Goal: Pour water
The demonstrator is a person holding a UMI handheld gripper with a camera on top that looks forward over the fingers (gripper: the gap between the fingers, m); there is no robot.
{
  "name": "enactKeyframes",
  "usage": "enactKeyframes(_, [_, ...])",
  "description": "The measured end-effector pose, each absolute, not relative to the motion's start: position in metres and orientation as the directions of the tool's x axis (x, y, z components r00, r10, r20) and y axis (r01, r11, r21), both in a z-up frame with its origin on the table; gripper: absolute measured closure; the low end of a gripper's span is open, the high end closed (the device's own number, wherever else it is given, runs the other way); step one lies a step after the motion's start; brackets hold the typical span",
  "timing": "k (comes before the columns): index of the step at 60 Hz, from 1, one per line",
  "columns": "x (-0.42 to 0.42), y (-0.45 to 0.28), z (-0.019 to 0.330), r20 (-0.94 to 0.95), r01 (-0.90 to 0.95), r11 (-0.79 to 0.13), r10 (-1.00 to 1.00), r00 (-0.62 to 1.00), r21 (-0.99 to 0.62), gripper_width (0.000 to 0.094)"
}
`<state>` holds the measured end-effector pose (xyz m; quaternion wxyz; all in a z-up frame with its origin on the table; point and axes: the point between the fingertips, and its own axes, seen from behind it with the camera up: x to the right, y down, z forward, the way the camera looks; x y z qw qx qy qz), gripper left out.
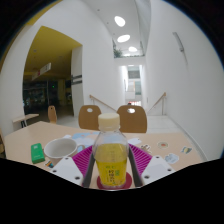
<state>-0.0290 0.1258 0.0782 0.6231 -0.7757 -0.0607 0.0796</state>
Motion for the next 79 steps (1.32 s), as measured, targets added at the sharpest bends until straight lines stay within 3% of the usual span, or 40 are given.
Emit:
enactKeyframes(3, [-0.028,0.115,0.069,-0.070,-0.017,-0.270,0.186,0.980,-0.963,0.0066])
enactKeyframes(4, [-0.028,0.111,0.070,-0.081,-0.028,-0.273,0.184,0.980,-0.962,0.0060])
enactKeyframes(8, [-0.024,0.094,0.087,-0.117,-0.059,-0.273,0.201,0.973,-0.960,0.0080])
enactKeyframes(20, [-0.014,0.032,0.087,-0.104,-0.042,-0.295,0.197,0.975,-0.954,0.0082])
enactKeyframes(24, [-0.009,0.014,0.069,-0.098,-0.031,-0.307,0.204,0.974,-0.951,0.0083])
enactKeyframes(42, [-0.020,-0.091,0.065,-0.135,-0.043,-0.331,0.259,0.956,-0.943,0.0084])
enactKeyframes(79, [-0.014,-0.106,0.074,-0.260,-0.167,-0.316,0.280,0.924,-0.934,0.0085])
